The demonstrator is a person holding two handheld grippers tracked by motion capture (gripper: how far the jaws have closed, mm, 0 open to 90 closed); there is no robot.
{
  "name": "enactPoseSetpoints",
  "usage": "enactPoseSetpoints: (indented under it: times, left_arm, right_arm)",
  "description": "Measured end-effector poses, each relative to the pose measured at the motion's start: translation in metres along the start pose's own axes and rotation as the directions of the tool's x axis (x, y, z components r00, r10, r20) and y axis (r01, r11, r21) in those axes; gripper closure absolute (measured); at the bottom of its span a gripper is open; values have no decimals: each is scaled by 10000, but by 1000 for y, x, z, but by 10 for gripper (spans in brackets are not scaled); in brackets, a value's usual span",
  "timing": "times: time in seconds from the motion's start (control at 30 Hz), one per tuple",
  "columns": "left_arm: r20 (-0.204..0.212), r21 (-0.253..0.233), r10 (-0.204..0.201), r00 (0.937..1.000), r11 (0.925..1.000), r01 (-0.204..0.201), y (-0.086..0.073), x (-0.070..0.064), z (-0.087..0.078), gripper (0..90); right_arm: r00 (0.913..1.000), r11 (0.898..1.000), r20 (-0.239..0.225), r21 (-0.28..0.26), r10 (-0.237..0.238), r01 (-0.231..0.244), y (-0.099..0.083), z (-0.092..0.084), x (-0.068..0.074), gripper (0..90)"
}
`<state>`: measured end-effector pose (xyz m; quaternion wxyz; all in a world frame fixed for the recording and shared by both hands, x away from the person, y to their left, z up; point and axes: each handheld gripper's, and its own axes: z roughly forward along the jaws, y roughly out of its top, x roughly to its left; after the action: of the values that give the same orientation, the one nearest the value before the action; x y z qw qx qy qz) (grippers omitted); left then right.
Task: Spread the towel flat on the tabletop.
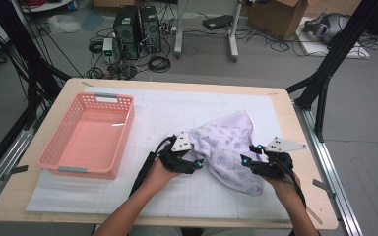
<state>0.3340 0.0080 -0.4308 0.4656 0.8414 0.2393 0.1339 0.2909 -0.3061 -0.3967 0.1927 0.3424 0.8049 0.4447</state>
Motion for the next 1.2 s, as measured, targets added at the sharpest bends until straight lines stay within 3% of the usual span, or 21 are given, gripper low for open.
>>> enactPoseSetpoints:
  times: [0.1, 0.2, 0.27, 0.37, 0.43, 0.5, 0.6, 0.7, 0.8, 0.87, 0.93, 1.03, 1.13, 1.2]
  left_arm:
    - [-116, 209, 320, 9994, 9993, -318, 2, -3, 12, 353]
    - [-338, 424, 220, 9992, 9989, -206, 2, -1, 21, 378]
    - [-462, 615, 306, 9985, 9977, -277, 5, 0, 21, 463]
    - [-348, 772, 496, 9982, 9959, -467, 9, 2, 16, 679]
    - [-278, 499, 369, 9989, 9981, -355, 11, 4, 11, 770]
    - [-85, 167, 88, 9999, 9998, -87, 13, 7, 4, 779]
    - [-1, -300, 37, 10000, 9995, -37, 17, 12, -8, 795]
    - [-150, -827, -478, 9987, 9955, 464, 19, 23, -19, 810]
    - [-467, -1089, -823, 9955, 9911, 768, 21, 36, -28, 813]
    - [-725, -1268, -1062, 9917, 9872, 965, 22, 43, -33, 815]
    - [-1079, -1329, -1217, 9867, 9853, 1070, 22, 51, -37, 815]
    - [-1646, -1728, -1897, 9679, 9717, 1610, 19, 65, -40, 815]
    - [-2257, -1480, -2066, 9520, 9732, 1761, 17, 75, -39, 814]
    - [-2434, -1486, -2137, 9461, 9721, 1814, 15, 78, -37, 812]
  right_arm:
    - [9997, 9997, -243, 236, 74, -68, -10, -2, 3, 462]
    - [9991, 9987, -344, 456, 228, -212, -19, -2, 2, 440]
    - [9978, 9978, -475, 500, 463, -439, -23, -2, 2, 423]
    - [9962, 9974, -793, 639, 373, -323, -26, -1, 6, 388]
    - [9927, 9968, -1182, 785, 241, -148, -27, 0, 11, 362]
    - [9873, 9955, -1577, 951, 187, -37, -29, 3, 18, 335]
    - [9856, 9881, -1681, 1475, -192, 444, -30, 11, 26, 331]
    - [9875, 9791, -1545, 1942, -312, 613, -30, 20, 25, 446]
    - [9854, 9743, -1647, 2114, -427, 775, -24, 24, 20, 702]
    - [9857, 9756, -1612, 2039, -484, 813, -15, 25, 16, 755]
    - [9855, 9847, -1673, 1647, -290, 569, -5, 25, 9, 760]
    - [9881, 9953, -1525, 969, 185, -36, 15, 26, -5, 758]
    - [9896, 9986, -1398, 448, 331, -270, 35, 31, -17, 756]
    - [9917, 9991, -1256, 347, 282, -240, 49, 38, -21, 756]
